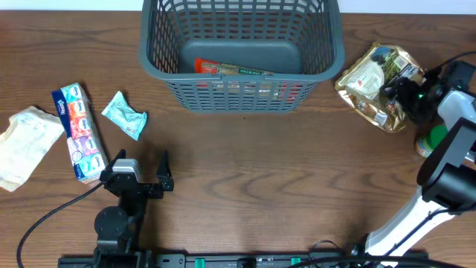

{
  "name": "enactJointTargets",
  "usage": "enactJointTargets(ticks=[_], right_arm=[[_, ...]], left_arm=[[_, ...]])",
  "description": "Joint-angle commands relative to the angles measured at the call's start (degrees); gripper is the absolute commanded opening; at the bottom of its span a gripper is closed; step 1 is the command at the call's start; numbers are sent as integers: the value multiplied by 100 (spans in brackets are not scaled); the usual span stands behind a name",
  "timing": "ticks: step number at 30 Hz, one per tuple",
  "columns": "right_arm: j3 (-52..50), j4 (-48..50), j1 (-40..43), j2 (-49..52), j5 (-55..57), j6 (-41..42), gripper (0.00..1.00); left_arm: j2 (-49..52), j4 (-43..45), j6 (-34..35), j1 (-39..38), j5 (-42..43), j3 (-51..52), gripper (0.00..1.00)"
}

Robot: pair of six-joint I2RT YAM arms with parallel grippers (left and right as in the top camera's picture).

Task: Pack container
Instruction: 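Move the right gripper to the gold coffee pouch and grasp it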

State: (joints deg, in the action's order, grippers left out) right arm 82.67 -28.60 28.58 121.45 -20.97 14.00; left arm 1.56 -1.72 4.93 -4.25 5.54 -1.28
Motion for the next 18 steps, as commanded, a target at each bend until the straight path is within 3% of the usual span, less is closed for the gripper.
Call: enactJointTargets(ticks=[1,4,6,11,18], right_arm=[[-310,-63,-234,243,103,-190,43],[-310,28,-275,243,103,-190,28],[-310,61,-289,243,101,-190,1],[-310,275,-317,243,-706,-870,1],[-310,376,-317,243,-1222,-1003,1]], left_arm=[[24,-188,186,-17,0,103,98],[24,-188,184,-17,0,103,99],[24,-188,186,-17,0,103,98],[24,-188,186,-17,0,103,98],[24,-188,186,-17,0,103,98]])
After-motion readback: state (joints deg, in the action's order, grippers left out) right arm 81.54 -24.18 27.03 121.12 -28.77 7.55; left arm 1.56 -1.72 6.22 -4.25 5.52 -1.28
